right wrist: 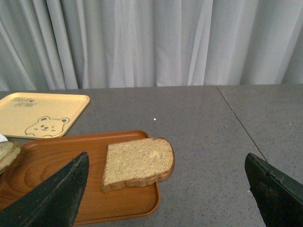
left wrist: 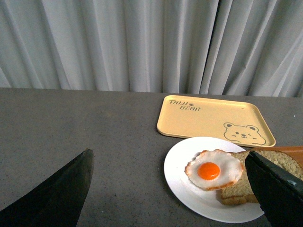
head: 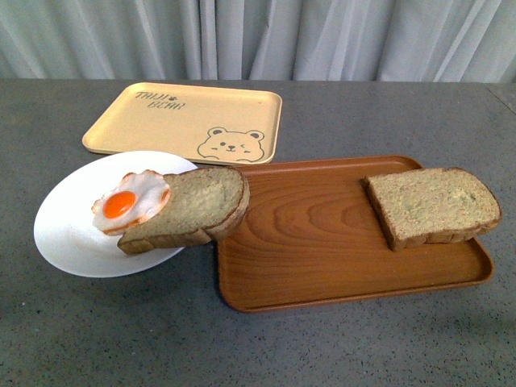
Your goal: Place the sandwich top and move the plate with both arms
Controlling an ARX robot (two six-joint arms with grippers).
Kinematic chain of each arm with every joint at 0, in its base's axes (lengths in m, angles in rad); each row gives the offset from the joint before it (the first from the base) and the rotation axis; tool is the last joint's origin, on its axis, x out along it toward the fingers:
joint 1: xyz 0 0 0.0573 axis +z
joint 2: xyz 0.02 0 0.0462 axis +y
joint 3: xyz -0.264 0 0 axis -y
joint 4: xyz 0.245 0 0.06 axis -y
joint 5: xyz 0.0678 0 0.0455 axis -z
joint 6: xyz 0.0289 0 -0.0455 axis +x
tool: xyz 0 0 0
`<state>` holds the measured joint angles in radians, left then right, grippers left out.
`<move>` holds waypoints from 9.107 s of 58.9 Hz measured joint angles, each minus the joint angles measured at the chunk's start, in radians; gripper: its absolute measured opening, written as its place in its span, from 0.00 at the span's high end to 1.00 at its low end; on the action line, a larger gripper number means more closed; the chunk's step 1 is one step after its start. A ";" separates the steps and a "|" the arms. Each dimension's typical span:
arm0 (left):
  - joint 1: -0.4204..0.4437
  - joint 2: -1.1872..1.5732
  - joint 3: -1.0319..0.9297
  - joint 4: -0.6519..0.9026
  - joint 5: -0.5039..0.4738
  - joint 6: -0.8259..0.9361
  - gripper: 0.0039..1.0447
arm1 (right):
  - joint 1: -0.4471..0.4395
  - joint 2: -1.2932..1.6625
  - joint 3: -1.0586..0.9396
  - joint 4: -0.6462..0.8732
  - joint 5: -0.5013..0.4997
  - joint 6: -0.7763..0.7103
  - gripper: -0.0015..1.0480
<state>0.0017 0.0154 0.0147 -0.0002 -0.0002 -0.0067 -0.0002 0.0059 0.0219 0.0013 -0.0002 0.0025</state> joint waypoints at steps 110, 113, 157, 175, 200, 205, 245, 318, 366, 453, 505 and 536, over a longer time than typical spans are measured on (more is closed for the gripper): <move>0.000 0.000 0.000 0.000 0.000 0.000 0.08 | -0.085 1.984 0.721 0.571 -0.133 0.557 0.10; 0.000 0.000 0.000 0.000 0.000 0.000 0.08 | -0.080 1.988 0.725 0.570 -0.132 0.564 0.17; 0.000 0.000 0.000 0.000 0.000 0.000 0.08 | 0.388 1.719 0.914 0.575 -0.016 0.790 0.98; 0.000 0.000 0.000 0.000 0.000 0.000 0.08 | 0.661 1.996 1.150 0.588 0.085 0.922 0.98; 0.000 0.000 0.000 0.000 0.000 0.000 0.08 | 0.696 2.079 1.045 0.597 0.220 0.975 0.98; 0.000 0.000 0.000 0.000 0.000 0.000 0.08 | 0.699 2.079 1.024 0.596 0.209 0.975 0.98; 0.000 0.000 0.000 0.000 -0.001 0.000 0.08 | 0.603 1.636 0.616 0.992 0.574 0.378 0.45; 0.000 0.000 0.000 0.000 0.000 0.000 0.08 | 0.009 0.584 0.000 0.575 0.010 0.003 0.98; 0.000 0.000 0.000 0.000 0.000 0.000 0.08 | 0.004 0.208 -0.001 0.214 0.003 0.003 0.98; 0.161 1.685 0.328 0.752 0.336 -0.837 0.08 | 0.004 -0.001 0.000 0.000 0.000 0.002 0.09; 0.012 2.120 0.484 1.118 0.341 -1.213 0.18 | 0.004 -0.001 0.000 0.000 0.000 0.002 0.09; 0.006 2.145 0.457 1.190 0.349 -1.232 0.98 | 0.004 -0.001 0.000 0.000 0.000 0.002 0.09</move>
<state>0.0078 2.1601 0.4721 1.1900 0.3485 -1.2388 0.0036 0.0048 0.0216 0.0013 0.0002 0.0040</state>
